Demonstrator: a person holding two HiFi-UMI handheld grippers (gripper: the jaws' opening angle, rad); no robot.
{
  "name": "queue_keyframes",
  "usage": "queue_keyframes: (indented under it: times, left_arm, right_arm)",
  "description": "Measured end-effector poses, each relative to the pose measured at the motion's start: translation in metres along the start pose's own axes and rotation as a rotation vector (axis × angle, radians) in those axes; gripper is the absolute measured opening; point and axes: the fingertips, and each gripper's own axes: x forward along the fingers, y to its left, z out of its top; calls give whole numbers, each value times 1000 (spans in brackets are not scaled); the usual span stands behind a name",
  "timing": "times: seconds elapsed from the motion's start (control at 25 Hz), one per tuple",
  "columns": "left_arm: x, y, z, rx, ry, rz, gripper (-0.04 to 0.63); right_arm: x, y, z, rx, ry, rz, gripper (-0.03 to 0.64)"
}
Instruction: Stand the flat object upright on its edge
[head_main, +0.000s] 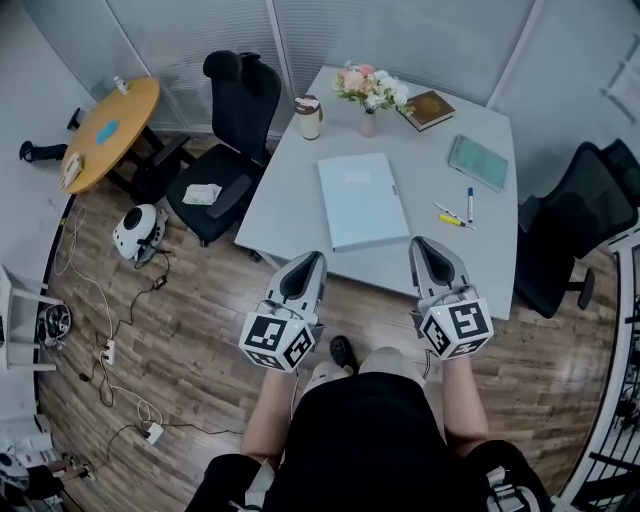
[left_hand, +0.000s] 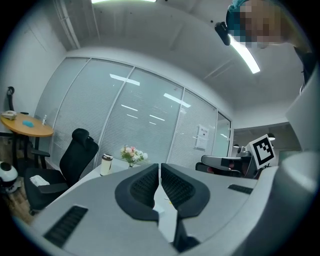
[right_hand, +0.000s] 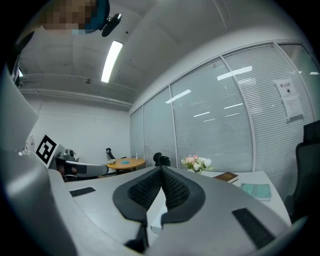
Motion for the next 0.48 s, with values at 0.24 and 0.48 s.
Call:
queue_keyframes:
  times: [0.24,0.48]
  left_arm:
    - [15,16,-15,-28,37,-13,33]
    - [26,32,-22,-42,53,4,32]
  right_arm:
    - [11,-10,-18,19,48,-34,17]
    - [35,-16,-27,27,71,-18,17]
